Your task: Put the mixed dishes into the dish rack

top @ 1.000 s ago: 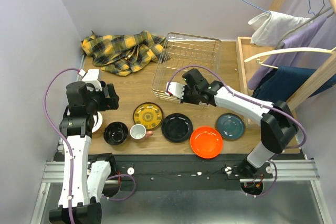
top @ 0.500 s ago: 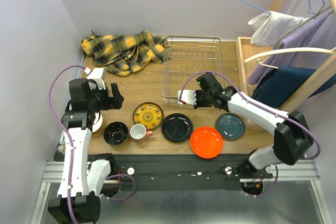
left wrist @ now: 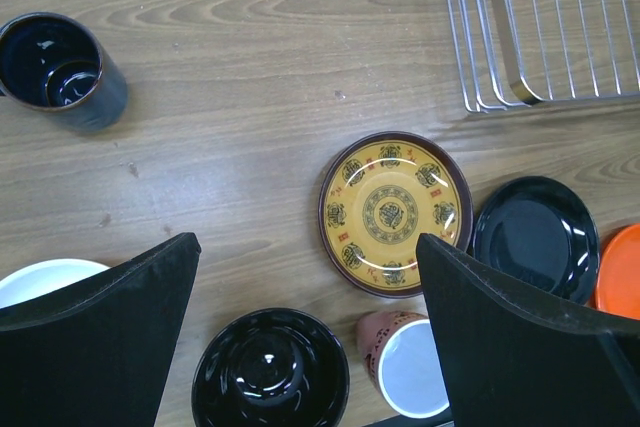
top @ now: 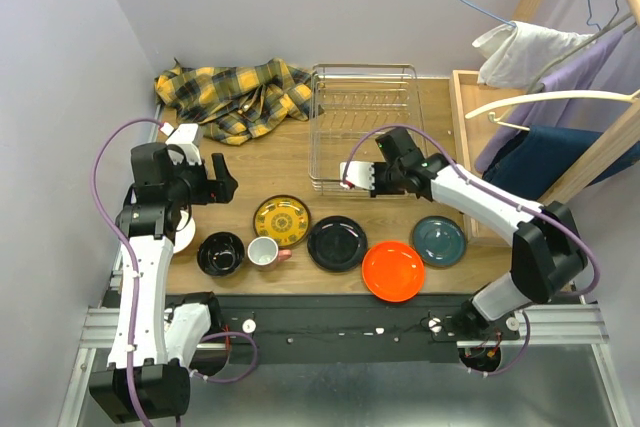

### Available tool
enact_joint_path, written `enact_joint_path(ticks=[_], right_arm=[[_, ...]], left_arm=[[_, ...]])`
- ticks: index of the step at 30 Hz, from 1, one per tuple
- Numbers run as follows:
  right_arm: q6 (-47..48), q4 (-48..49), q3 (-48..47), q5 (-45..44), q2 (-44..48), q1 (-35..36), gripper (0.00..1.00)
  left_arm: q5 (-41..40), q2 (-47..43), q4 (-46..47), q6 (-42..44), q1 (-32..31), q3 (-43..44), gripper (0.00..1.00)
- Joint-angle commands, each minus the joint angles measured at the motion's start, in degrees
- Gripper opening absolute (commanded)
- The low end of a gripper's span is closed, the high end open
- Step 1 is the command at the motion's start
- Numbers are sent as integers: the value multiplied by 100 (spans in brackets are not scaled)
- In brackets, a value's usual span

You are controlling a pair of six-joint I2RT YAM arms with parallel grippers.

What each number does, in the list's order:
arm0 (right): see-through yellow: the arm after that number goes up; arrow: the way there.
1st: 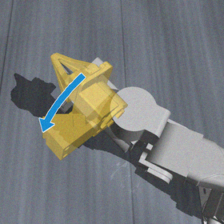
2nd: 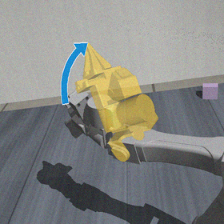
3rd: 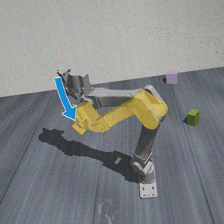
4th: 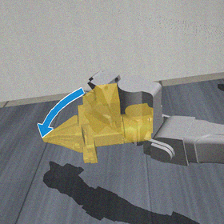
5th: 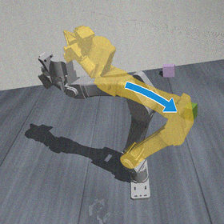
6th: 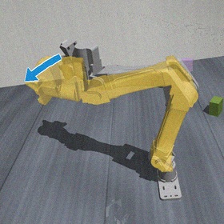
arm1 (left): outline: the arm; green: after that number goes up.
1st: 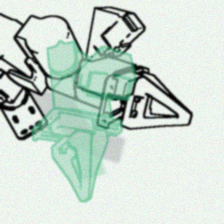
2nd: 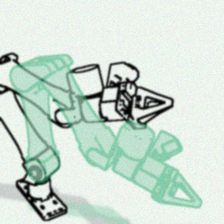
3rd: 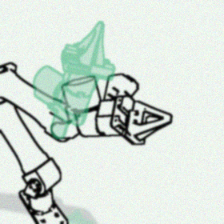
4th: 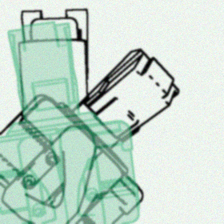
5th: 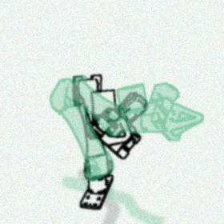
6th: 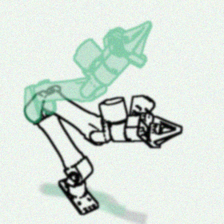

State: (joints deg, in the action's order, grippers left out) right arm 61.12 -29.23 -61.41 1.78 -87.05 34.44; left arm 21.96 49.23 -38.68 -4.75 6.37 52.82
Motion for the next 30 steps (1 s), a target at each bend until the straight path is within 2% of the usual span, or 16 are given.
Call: enact_joint_path(ticks=[1,10,14,23,24,25,26,30], right_arm=[[24,-170,-449,59,-524,-60,1],[-609,-723,-995,402,-726,-7,1],[-611,-751,-856,419,-612,63,1],[-759,-680,-793,393,-585,450,1],[-803,-671,-803,289,-629,450,3],[-847,-619,-811,175,-629,450,16],[-900,-610,-864,52,-638,450,43],[-1198,-566,-1083,-126,-305,450,59]], left_arm=[[239,25,0,1,-13,229,99],[257,-80,35,10,-13,62,99],[335,-72,132,18,-13,9,99],[178,473,-412,1134,-57,668,99],[64,543,-474,1230,-48,721,98],[-146,578,-483,1292,-48,808,99],[-313,657,-535,1423,-48,913,99],[-893,1455,-1149,2249,-48,1669,93]])
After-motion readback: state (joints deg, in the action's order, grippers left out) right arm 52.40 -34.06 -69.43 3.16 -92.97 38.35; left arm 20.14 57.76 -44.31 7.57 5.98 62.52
